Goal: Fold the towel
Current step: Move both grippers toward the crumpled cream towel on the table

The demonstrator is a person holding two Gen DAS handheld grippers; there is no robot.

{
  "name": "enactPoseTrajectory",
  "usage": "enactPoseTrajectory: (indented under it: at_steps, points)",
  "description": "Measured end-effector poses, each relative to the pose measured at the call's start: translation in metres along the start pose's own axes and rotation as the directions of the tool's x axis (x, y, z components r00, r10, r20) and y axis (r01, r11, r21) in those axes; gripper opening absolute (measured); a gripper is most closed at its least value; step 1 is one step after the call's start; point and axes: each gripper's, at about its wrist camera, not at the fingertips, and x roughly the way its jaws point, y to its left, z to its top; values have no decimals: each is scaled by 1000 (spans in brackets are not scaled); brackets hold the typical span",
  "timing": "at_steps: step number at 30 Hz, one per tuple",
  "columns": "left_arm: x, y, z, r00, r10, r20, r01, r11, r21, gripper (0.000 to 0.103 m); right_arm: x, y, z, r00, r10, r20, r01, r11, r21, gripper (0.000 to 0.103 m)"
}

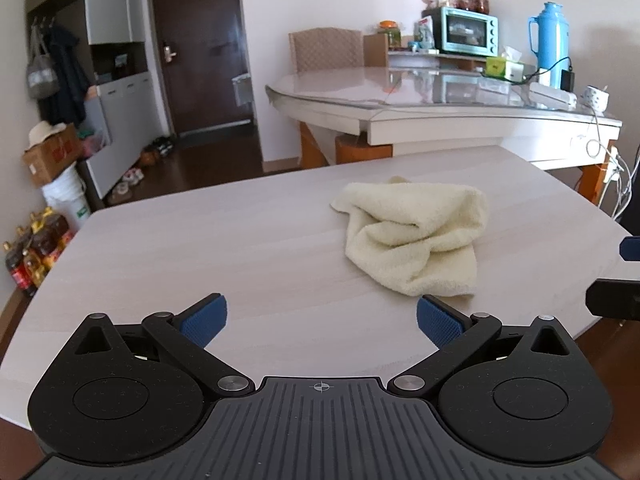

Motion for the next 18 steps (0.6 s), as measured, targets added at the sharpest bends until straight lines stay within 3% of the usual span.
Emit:
enactPoseTrajectory:
  at_steps: [18]
  points:
    - [9, 9, -4, 998, -37, -45, 35, 998, -51, 103, 23, 6, -4, 999, 20, -25, -20, 1000, 10, 100]
